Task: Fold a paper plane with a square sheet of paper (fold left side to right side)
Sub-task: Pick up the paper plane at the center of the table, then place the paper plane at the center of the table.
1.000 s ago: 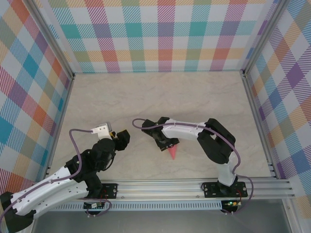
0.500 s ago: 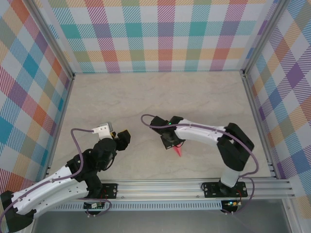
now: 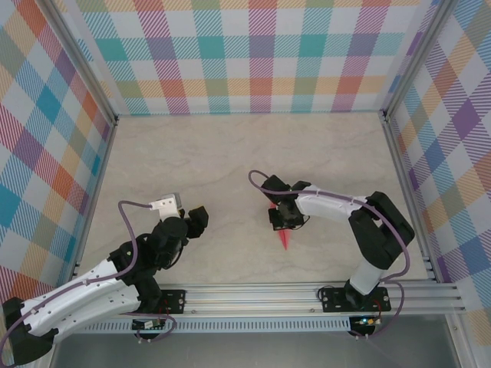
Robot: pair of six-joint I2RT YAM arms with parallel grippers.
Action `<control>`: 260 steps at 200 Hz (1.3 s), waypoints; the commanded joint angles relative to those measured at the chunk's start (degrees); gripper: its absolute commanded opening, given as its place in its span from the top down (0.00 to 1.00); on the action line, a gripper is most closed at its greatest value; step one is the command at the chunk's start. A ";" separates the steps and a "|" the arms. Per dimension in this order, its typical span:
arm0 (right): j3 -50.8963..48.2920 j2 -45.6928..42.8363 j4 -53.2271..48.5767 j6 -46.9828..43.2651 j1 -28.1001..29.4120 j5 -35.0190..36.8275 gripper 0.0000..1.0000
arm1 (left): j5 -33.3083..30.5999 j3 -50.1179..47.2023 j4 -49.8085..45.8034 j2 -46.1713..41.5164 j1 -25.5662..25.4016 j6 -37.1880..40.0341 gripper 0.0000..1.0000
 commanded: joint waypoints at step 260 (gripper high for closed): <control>67.18 43.86 -29.19 -5.02 -10.12 2.54 0.93 | 14.42 2.91 -0.15 -2.19 0.49 12.16 0.04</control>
